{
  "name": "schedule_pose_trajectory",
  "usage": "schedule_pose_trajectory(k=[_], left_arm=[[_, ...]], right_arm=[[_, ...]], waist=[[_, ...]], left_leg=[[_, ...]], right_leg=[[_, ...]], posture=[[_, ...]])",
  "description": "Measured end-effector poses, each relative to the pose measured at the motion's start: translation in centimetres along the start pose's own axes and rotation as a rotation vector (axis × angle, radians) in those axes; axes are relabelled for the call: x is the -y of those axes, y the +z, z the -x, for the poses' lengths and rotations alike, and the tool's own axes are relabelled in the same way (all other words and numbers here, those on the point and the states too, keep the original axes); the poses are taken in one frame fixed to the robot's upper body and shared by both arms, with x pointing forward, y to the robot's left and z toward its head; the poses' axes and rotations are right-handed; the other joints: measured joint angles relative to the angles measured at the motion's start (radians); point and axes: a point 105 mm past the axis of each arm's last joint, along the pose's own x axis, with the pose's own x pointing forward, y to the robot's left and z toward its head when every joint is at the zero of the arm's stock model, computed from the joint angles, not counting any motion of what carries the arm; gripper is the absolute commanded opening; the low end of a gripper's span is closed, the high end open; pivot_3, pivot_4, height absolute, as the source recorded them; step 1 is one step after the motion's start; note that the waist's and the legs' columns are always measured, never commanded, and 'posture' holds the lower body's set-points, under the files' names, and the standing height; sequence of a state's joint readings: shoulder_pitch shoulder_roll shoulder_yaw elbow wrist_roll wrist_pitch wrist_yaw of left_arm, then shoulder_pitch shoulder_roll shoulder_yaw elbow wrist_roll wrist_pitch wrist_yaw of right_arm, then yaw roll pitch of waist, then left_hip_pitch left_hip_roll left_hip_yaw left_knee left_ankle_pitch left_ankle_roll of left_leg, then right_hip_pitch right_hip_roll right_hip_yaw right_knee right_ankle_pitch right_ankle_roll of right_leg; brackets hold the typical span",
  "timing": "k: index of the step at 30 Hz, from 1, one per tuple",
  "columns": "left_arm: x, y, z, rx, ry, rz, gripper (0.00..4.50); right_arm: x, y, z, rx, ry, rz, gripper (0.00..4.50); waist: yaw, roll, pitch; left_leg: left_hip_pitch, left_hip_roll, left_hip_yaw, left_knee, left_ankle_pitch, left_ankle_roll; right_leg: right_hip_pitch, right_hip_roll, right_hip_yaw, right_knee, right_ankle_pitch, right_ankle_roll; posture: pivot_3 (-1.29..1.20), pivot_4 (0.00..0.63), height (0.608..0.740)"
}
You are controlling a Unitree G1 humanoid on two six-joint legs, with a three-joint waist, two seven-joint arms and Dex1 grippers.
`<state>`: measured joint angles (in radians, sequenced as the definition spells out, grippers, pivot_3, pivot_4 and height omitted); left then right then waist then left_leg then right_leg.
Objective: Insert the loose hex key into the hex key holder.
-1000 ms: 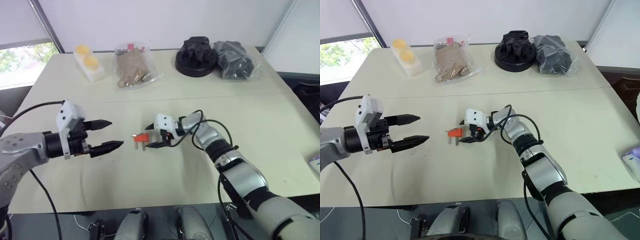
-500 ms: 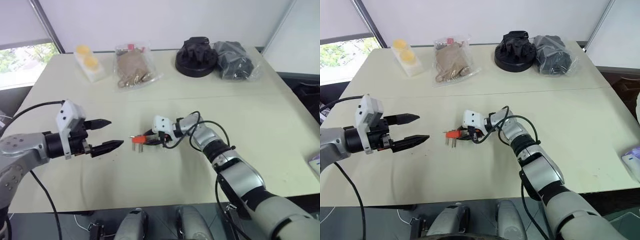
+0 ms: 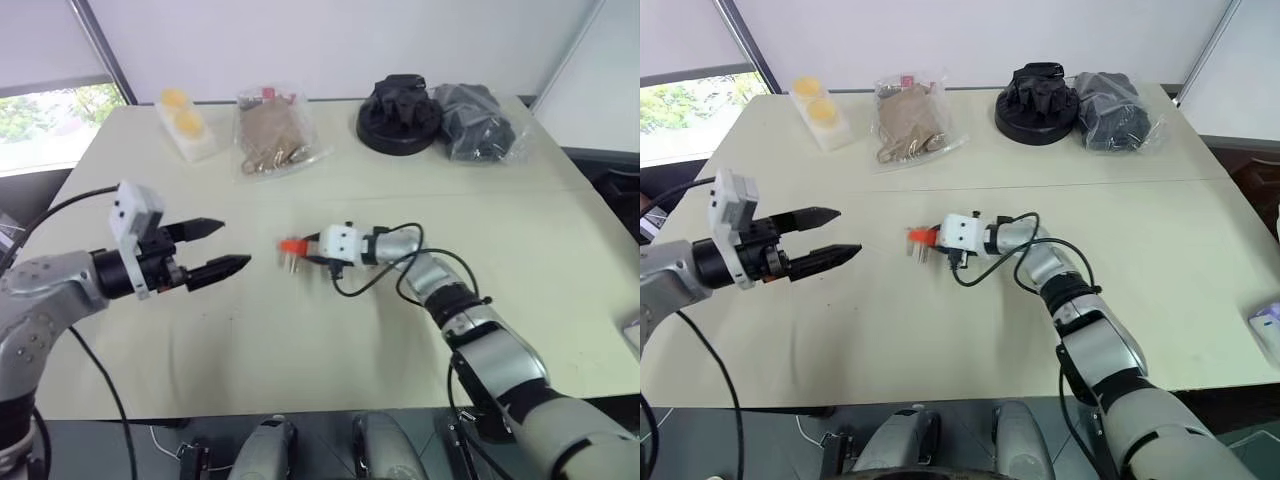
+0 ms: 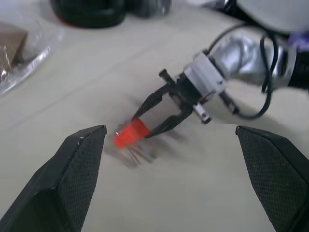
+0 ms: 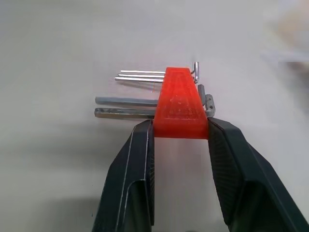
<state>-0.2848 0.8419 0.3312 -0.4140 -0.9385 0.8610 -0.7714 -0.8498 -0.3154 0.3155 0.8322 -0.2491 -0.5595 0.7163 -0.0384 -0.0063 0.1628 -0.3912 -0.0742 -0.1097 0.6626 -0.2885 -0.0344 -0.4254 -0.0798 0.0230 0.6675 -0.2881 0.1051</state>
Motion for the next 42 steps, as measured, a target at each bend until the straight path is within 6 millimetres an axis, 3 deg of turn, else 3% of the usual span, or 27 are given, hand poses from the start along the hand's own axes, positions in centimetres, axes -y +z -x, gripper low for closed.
schedule_pose_trajectory(k=[6, 13, 24, 42], left_arm=[[-0.5, 1.1, -2.0, 0.053, -0.052, 0.047, 4.50], [-0.7, 1.6, -4.5, 0.087, -0.143, 0.114, 4.50], [0.2, 2.0, -6.3, 0.066, -0.252, 0.117, 4.50], [0.9, 1.7, -6.9, 0.066, -0.278, 0.126, 4.50]], right_arm=[[3.2, 3.5, 3.3, 0.108, -0.220, 0.466, 0.99], [3.7, 8.0, 4.9, 0.245, -0.305, 0.763, 0.99], [2.8, 10.2, 5.5, 0.343, -0.258, 0.829, 0.99], [2.3, 10.6, 5.2, 0.363, -0.219, 0.823, 0.99]], waist=[[-0.014, 0.000, 0.000], [-0.007, 0.000, 0.000], [-0.008, 0.000, 0.000], [-0.006, 0.000, 0.000]], left_leg=[[0.000, 0.001, 0.002, -0.001, 0.000, 0.000], [0.000, 0.001, 0.002, 0.000, 0.000, 0.000], [0.000, 0.001, 0.002, 0.000, 0.000, 0.000], [0.000, 0.001, 0.002, 0.001, 0.000, 0.000]], right_leg=[[-0.003, 0.002, 0.000, 0.003, 0.000, 0.000], [-0.002, 0.003, 0.000, 0.003, 0.000, 0.000], [-0.001, 0.003, 0.000, 0.002, 0.000, 0.000], [-0.001, 0.003, 0.000, 0.002, 0.000, 0.000]], posture=[[0.00, 0.150, 0.740], [0.00, 0.150, 0.740], [0.00, 0.150, 0.740], [0.00, 0.150, 0.740]])
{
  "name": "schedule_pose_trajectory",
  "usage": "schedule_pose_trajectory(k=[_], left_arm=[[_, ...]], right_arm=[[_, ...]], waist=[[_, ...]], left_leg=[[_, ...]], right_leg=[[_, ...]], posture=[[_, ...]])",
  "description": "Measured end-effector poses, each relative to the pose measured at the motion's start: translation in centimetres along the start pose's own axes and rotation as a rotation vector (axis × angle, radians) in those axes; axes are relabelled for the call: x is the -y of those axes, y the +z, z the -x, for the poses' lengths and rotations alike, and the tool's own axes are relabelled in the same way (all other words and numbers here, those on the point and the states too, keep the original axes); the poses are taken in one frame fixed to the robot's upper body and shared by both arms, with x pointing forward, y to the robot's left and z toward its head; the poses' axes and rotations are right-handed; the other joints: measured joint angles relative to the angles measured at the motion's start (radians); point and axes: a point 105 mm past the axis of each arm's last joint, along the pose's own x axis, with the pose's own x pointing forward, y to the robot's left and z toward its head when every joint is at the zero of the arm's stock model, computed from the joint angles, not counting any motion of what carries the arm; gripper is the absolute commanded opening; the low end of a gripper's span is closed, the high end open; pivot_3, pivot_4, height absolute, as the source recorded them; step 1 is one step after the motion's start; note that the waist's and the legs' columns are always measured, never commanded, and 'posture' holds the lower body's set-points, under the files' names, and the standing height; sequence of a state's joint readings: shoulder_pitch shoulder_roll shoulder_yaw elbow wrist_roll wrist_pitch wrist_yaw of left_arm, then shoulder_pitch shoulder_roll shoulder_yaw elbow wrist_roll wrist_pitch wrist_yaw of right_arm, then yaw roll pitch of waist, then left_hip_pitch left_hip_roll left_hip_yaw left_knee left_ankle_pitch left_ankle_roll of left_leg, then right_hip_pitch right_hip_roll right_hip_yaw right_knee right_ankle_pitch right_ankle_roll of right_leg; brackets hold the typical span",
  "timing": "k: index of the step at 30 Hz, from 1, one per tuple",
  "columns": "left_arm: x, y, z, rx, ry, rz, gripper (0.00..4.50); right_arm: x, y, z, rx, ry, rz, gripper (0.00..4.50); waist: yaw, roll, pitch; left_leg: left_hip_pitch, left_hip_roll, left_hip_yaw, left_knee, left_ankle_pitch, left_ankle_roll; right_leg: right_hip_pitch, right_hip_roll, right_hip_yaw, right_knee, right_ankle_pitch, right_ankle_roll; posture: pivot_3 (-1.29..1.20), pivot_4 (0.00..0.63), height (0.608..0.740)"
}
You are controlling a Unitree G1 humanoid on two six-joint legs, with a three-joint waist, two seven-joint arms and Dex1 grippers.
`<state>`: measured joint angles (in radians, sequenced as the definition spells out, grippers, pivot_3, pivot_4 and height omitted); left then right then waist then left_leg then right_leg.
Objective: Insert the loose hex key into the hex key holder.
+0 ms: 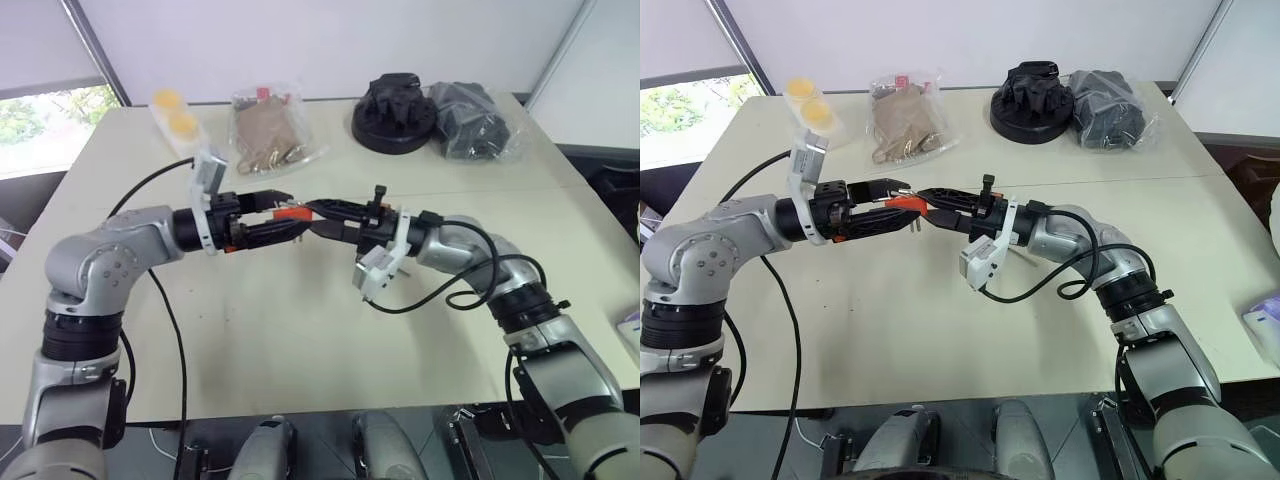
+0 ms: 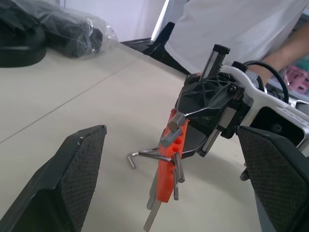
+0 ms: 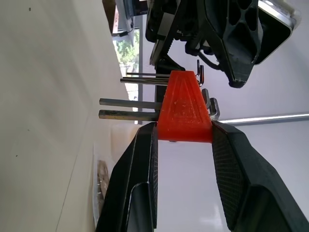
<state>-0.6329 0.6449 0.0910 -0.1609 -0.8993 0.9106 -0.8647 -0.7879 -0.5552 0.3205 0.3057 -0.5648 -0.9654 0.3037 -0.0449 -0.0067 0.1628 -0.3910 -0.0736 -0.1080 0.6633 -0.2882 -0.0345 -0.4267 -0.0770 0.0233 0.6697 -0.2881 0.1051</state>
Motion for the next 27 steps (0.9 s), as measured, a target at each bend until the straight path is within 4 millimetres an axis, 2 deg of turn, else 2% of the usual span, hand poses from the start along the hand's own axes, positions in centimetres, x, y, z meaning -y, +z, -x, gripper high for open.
schedule_pose_trajectory(k=[5, 7, 9, 12, 15, 16, 27], left_arm=[[-0.1, -0.4, 0.2, -0.012, 0.004, 0.009, 4.50], [-0.1, -0.6, 0.2, -0.018, 0.003, 0.012, 3.97], [-0.1, -0.6, 0.2, -0.021, -0.001, 0.012, 3.27], [-0.1, -1.0, 0.3, -0.026, -0.002, 0.021, 1.83], [0.1, -1.0, 0.2, -0.023, -0.013, 0.024, 0.21], [0.2, -1.0, 0.1, -0.026, -0.014, 0.015, 0.05], [0.3, -1.3, -0.1, -0.034, -0.006, 0.018, 0.05]], right_arm=[[0.2, 0.4, -0.2, 0.015, 0.000, 0.011, 0.99], [0.3, 0.5, -0.3, 0.018, 0.002, 0.014, 0.99], [0.3, 0.5, -0.3, 0.016, 0.002, 0.013, 0.99], [0.3, 0.4, -0.3, 0.011, 0.001, 0.007, 0.99], [0.3, 0.3, -0.3, 0.004, 0.001, 0.000, 0.99], [0.3, 0.3, -0.2, -0.001, 0.001, -0.006, 0.99], [-0.1, 0.3, 0.0, -0.010, 0.009, -0.036, 0.99]], waist=[[0.000, 0.000, 0.000], [0.000, 0.000, 0.000], [0.000, 0.000, 0.000], [0.000, 0.000, 0.000], [0.001, 0.000, 0.000], [0.001, 0.000, 0.000], [0.000, 0.000, 0.000]], left_leg=[[0.000, 0.000, 0.000, 0.000, 0.000, 0.000], [0.000, 0.000, 0.000, 0.000, 0.000, 0.000], [0.000, 0.000, 0.000, 0.000, 0.000, 0.000], [0.000, 0.000, 0.000, 0.000, 0.000, 0.000], [0.000, 0.000, 0.000, 0.000, 0.000, 0.000], [0.000, 0.000, 0.000, 0.000, 0.000, 0.000], [0.000, 0.000, 0.000, 0.000, 0.000, 0.000]], right_leg=[[0.000, 0.000, 0.000, 0.000, 0.000, 0.000], [0.000, 0.000, 0.000, 0.000, 0.000, 0.000], [0.000, 0.000, 0.000, 0.000, 0.000, 0.000], [0.000, 0.000, 0.000, 0.000, 0.000, 0.000], [0.000, 0.000, 0.000, 0.000, 0.000, 0.000], [0.000, 0.000, 0.000, 0.000, 0.000, 0.000], [0.000, 0.000, 0.000, 0.000, 0.000, 0.000]], posture=[[0.00, 0.150, 0.740], [0.00, 0.150, 0.740], [0.00, 0.150, 0.740], [0.00, 0.150, 0.740], [0.00, 0.150, 0.740], [0.00, 0.150, 0.740], [0.00, 0.150, 0.740]])
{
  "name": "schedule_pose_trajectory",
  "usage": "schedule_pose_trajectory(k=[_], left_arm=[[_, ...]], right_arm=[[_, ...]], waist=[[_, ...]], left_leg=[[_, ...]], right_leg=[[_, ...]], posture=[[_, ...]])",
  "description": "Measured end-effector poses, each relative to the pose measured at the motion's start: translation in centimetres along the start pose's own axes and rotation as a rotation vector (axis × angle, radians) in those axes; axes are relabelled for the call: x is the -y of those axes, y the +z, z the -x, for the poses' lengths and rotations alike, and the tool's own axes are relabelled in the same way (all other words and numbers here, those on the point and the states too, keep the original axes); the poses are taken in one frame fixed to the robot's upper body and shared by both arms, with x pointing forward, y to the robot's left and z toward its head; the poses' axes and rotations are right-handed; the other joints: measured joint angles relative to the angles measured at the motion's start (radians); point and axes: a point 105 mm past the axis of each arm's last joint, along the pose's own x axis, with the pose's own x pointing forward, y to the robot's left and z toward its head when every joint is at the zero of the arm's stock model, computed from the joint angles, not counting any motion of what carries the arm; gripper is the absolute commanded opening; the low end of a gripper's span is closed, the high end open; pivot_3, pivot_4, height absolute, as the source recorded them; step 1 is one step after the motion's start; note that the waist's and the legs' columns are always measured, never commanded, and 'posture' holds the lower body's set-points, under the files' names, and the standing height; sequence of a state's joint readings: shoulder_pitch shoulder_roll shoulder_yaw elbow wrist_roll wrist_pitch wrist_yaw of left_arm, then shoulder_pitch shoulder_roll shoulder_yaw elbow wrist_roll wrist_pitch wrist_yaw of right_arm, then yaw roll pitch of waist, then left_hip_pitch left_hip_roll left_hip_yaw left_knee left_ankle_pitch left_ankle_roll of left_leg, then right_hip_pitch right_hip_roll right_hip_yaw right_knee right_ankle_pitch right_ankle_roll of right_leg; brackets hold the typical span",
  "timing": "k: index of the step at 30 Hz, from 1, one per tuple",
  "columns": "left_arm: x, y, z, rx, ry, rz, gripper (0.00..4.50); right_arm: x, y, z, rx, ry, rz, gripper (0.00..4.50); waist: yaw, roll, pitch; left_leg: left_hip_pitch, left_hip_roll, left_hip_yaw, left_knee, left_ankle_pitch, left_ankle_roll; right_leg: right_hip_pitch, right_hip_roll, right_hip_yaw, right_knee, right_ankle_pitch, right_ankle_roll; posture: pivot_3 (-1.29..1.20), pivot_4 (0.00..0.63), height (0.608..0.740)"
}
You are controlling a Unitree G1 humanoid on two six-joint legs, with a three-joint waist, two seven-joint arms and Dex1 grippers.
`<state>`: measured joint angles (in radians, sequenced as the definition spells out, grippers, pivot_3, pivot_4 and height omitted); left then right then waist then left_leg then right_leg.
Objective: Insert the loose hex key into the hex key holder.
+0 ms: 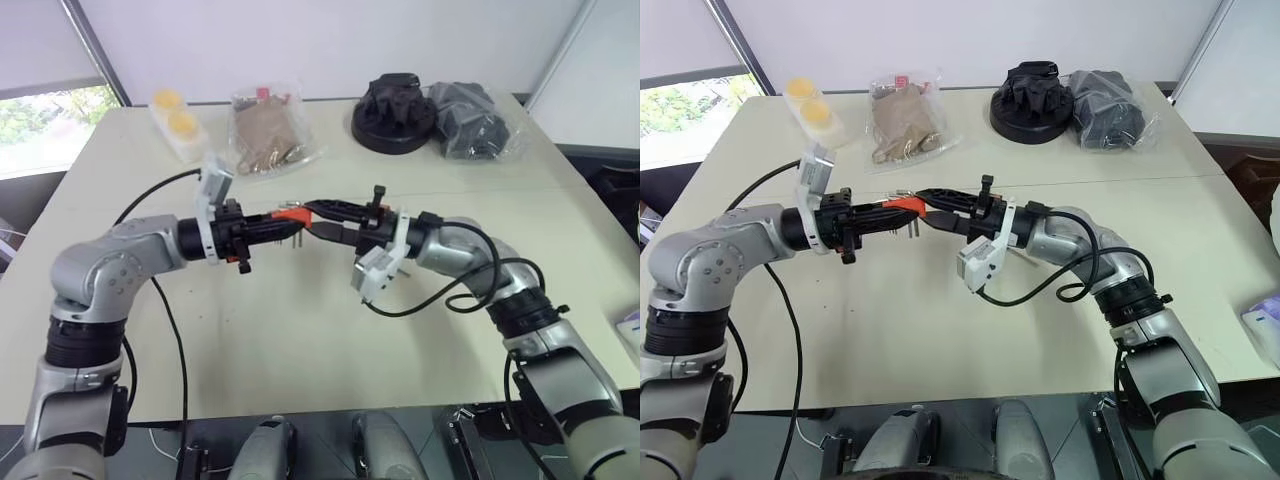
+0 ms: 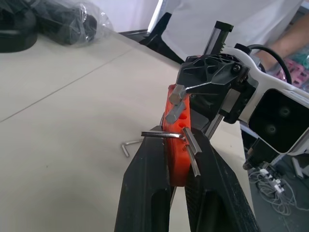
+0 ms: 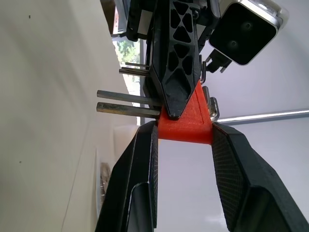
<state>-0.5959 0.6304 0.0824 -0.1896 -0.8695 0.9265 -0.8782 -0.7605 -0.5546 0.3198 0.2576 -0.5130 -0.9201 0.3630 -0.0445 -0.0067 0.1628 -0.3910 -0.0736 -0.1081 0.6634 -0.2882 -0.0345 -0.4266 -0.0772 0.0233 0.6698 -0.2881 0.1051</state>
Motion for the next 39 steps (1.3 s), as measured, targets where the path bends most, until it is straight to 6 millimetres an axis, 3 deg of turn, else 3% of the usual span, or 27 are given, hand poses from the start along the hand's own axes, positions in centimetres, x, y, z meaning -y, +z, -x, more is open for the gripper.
schedule_pose_trajectory(k=[4, 11, 16, 19, 23, 27, 33, 39], left_arm=[[0.1, 0.0, -0.1, -0.004, 0.000, -0.009, 0.05], [-0.1, -0.3, -0.2, -0.016, 0.012, -0.031, 0.00], [-0.1, -0.8, -0.1, -0.023, 0.021, -0.040, 0.00], [-0.3, -0.8, 0.0, -0.020, 0.043, -0.069, 0.00], [-0.6, -0.8, 0.2, -0.012, 0.093, -0.149, 0.00], [-1.2, -0.9, 0.1, 0.038, 0.170, -0.217, 0.00], [-1.8, -1.5, -0.1, 0.112, 0.253, -0.240, 0.00], [-1.5, -1.2, -0.3, 0.130, 0.265, -0.254, 0.00]], right_arm=[[0.0, 0.0, 0.1, 0.004, 0.007, 0.003, 0.99], [-0.7, 0.3, 0.1, 0.017, 0.057, 0.034, 4.43], [-0.9, 0.0, 0.5, 0.003, 0.088, 0.039, 4.43], [-1.5, -0.9, 1.2, -0.057, 0.116, -0.043, 4.43], [-2.7, -3.9, 3.1, -0.268, 0.112, -0.375, 4.43], [-2.1, -6.4, 5.3, -0.461, 0.105, -0.760, 4.43], [-4.6, -5.9, 7.9, -0.673, 0.286, -1.216, 4.43], [-6.9, -5.1, 8.3, -0.771, 0.393, -1.310, 4.43]], waist=[[0.000, 0.000, 0.000], [0.000, 0.000, 0.000], [0.000, 0.000, 0.000], [0.002, 0.000, 0.000], [0.002, 0.000, 0.000], [0.006, 0.000, 0.000], [0.011, 0.000, 0.000], [0.016, 0.000, 0.000]], left_leg=[[0.000, 0.000, 0.000, 0.000, 0.000, 0.000], [0.000, 0.000, 0.000, 0.000, 0.000, 0.000], [0.000, 0.000, 0.000, 0.000, 0.000, 0.000], [0.000, 0.000, 0.000, 0.000, 0.000, 0.000], [0.000, 0.000, 0.000, 0.000, 0.000, 0.000], [0.000, 0.000, -0.001, 0.000, 0.000, 0.000], [0.000, 0.000, -0.001, 0.000, 0.000, 0.001], [-0.001, 0.000, -0.001, 0.000, 0.000, 0.001]], right_leg=[[0.000, 0.000, 0.000, 0.000, 0.000, 0.000], [0.000, 0.000, 0.000, 0.000, 0.000, 0.000], [0.000, 0.000, 0.000, 0.000, 0.000, 0.000], [0.000, 0.000, 0.000, 0.000, 0.000, 0.000], [0.001, -0.002, 0.001, -0.001, 0.000, 0.000], [0.002, -0.002, 0.000, -0.002, 0.000, 0.000], [0.002, -0.003, 0.000, -0.003, 0.000, 0.000], [0.002, -0.003, 0.000, -0.003, 0.000, 0.000]], posture=[[0.00, 0.150, 0.740], [0.00, 0.150, 0.740], [0.00, 0.150, 0.740], [0.00, 0.150, 0.740], [0.00, 0.150, 0.740], [0.00, 0.150, 0.740], [0.00, 0.150, 0.740], [0.00, 0.150, 0.740]])
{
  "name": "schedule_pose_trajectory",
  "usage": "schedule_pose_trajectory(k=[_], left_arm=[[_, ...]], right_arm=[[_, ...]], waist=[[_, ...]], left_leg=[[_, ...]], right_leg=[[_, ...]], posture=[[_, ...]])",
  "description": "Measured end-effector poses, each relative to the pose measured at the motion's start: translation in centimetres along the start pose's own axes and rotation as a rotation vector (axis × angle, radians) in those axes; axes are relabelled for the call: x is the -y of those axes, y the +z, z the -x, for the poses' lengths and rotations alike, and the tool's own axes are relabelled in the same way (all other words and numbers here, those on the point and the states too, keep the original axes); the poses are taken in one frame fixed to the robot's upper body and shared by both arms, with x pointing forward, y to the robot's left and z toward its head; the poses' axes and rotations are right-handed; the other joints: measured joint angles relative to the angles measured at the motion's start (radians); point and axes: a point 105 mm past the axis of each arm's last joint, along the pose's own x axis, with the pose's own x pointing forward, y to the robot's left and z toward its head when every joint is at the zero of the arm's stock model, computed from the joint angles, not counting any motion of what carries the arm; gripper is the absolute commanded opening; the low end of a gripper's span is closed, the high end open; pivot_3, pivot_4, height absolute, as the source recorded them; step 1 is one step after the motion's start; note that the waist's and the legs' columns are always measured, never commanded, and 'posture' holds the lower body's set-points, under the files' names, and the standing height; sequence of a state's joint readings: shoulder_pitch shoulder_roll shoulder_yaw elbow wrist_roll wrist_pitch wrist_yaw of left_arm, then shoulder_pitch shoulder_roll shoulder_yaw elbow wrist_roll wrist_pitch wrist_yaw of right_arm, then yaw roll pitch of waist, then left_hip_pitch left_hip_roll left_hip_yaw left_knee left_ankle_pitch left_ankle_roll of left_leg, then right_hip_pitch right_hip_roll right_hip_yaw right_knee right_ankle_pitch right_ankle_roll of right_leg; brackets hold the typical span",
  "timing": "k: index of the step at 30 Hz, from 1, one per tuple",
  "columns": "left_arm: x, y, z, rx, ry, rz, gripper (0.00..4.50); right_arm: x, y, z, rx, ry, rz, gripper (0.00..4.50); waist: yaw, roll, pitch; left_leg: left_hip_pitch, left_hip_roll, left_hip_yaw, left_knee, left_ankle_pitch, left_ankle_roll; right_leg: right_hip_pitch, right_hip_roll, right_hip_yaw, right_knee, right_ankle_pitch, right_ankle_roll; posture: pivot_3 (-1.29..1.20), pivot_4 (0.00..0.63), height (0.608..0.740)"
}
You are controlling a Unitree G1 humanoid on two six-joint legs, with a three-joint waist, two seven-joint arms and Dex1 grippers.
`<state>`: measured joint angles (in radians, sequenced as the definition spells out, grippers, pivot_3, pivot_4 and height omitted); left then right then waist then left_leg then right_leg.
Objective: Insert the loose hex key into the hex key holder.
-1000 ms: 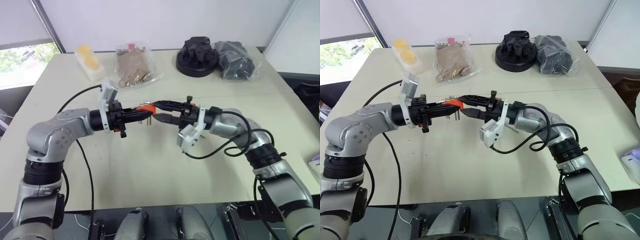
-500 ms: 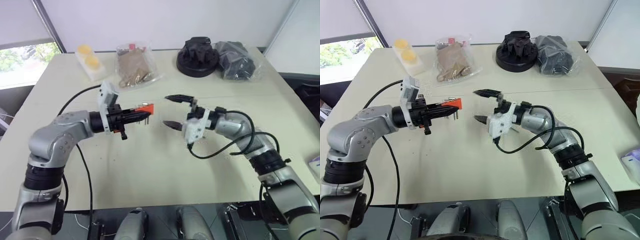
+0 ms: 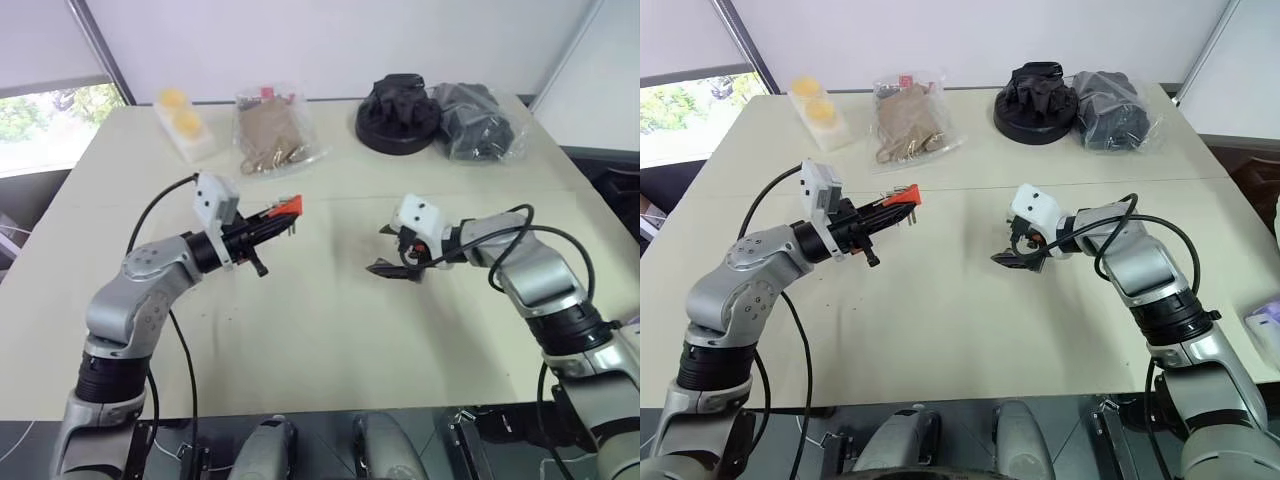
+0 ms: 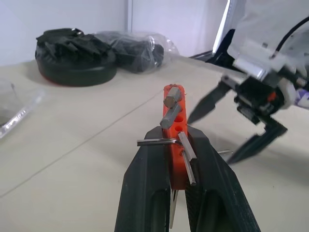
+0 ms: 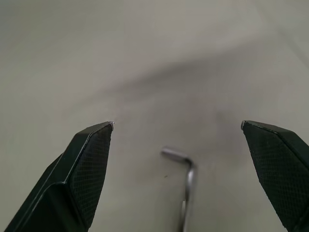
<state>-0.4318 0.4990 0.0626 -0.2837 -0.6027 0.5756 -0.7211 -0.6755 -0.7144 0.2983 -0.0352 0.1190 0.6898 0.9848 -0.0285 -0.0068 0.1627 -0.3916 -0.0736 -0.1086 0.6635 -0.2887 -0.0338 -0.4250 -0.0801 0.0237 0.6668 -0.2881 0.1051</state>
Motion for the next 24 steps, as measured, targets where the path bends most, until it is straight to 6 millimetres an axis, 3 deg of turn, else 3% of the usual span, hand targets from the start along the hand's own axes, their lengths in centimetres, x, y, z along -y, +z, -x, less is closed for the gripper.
schedule_pose_trajectory(k=[11, 23, 24], left_arm=[[0.1, 0.2, 0.0, 0.001, 0.002, -0.007, 0.00], [0.2, 0.3, 0.0, 0.002, 0.006, -0.016, 0.00], [0.2, 0.3, 0.0, 0.002, 0.006, -0.016, 0.00]], right_arm=[[1.3, -2.7, -1.5, -0.114, -0.065, -0.042, 4.43], [2.0, -3.1, -1.2, -0.135, -0.063, -0.031, 4.43], [2.1, -3.1, -1.2, -0.137, -0.064, -0.034, 4.20]], waist=[[0.015, 0.000, 0.000], [0.016, 0.000, 0.000], [0.016, 0.000, 0.000]], left_leg=[[0.000, 0.000, 0.000, 0.000, 0.000, 0.000], [0.000, 0.000, 0.000, 0.001, 0.000, 0.000], [0.000, 0.000, 0.000, 0.001, 0.000, 0.000]], right_leg=[[0.000, 0.000, 0.000, 0.000, 0.000, 0.000], [0.000, 0.000, 0.000, -0.001, 0.000, 0.000], [0.000, 0.000, 0.000, -0.001, 0.000, 0.000]], posture=[[0.00, 0.150, 0.740], [0.00, 0.150, 0.740], [0.00, 0.150, 0.740]])
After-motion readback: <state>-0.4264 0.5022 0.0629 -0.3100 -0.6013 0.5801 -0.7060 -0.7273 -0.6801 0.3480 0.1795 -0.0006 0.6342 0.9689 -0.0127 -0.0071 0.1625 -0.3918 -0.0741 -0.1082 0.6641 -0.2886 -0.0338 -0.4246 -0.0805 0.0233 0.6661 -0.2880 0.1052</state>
